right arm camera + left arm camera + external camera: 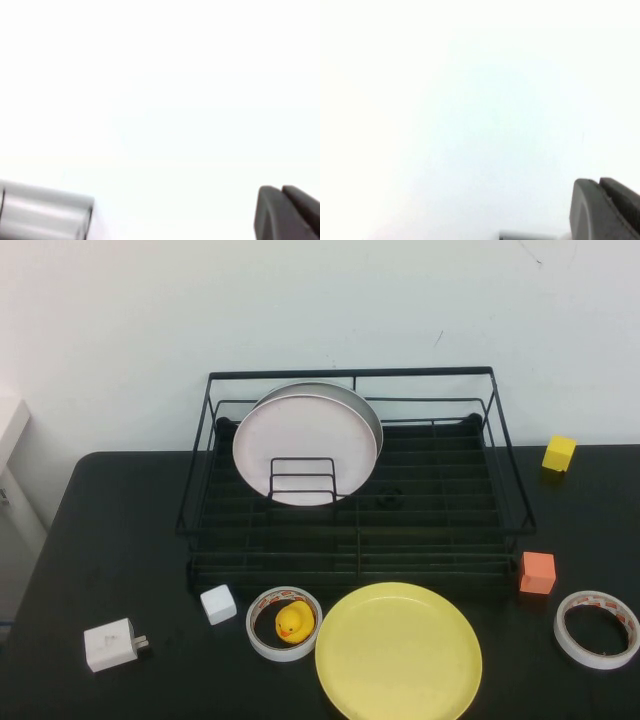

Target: Place plate on rack

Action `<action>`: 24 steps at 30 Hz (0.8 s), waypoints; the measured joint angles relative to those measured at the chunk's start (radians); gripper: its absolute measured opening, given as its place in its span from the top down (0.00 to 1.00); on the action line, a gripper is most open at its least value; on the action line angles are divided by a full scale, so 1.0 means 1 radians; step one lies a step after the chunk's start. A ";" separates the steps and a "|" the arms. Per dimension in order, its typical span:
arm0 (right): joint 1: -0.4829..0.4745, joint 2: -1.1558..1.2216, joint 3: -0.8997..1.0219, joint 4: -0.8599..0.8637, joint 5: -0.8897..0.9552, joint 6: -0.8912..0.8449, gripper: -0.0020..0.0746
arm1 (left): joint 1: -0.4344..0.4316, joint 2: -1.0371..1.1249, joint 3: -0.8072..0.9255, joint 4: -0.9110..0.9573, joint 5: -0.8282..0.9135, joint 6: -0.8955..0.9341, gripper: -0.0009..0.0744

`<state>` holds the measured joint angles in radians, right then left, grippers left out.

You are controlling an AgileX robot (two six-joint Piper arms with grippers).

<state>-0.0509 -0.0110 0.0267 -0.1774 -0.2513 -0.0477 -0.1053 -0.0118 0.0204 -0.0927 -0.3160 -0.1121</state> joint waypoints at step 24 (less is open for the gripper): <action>0.000 0.015 -0.264 0.114 0.318 0.061 0.98 | 0.000 0.024 -0.354 0.002 0.397 -0.007 0.99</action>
<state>-0.0509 0.0044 -0.2376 -0.0635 0.0667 0.0129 -0.1053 0.0119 -0.3332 -0.0911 0.0811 -0.1190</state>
